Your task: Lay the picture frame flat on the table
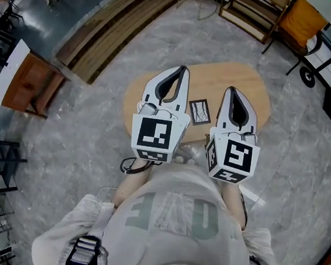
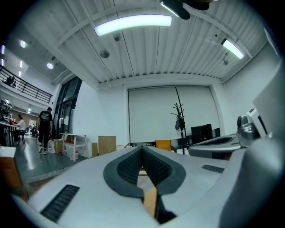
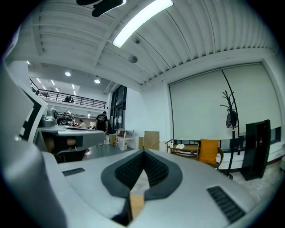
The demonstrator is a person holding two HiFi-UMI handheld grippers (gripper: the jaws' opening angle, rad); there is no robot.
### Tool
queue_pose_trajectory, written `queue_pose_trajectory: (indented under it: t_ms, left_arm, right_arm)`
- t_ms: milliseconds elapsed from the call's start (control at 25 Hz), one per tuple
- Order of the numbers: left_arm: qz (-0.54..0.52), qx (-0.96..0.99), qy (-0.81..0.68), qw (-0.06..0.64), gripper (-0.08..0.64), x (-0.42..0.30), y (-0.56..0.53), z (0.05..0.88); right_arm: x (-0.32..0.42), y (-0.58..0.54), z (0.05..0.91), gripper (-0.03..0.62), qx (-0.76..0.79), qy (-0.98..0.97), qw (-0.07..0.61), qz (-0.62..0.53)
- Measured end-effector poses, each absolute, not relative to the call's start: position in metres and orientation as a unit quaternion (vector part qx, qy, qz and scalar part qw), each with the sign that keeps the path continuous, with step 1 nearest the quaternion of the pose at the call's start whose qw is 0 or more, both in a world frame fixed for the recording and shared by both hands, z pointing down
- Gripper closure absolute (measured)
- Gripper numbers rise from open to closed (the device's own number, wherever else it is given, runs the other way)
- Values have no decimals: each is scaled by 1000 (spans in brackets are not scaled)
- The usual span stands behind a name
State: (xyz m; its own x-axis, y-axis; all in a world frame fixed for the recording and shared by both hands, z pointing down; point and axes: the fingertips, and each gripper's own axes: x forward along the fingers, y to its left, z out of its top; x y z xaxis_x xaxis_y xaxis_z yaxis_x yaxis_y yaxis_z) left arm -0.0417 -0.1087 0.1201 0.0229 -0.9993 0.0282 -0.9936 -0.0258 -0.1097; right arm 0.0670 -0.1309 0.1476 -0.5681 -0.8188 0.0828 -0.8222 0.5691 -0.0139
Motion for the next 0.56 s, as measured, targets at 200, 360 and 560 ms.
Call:
queue_pose_trajectory:
  t_ms: [200, 360, 560]
  left_arm:
    - [-54, -712, 699, 26, 551, -44, -104, 122]
    - [-54, -710, 702, 22, 551, -46, -103, 123]
    - [-53, -706, 706, 19, 551, -51, -101, 123]
  right_arm:
    - [57, -121, 154, 586, 448, -893, 45, 25]
    - [55, -121, 152, 586, 444, -894, 45, 24]
    - [55, -122, 154, 586, 446, -894, 48, 26]
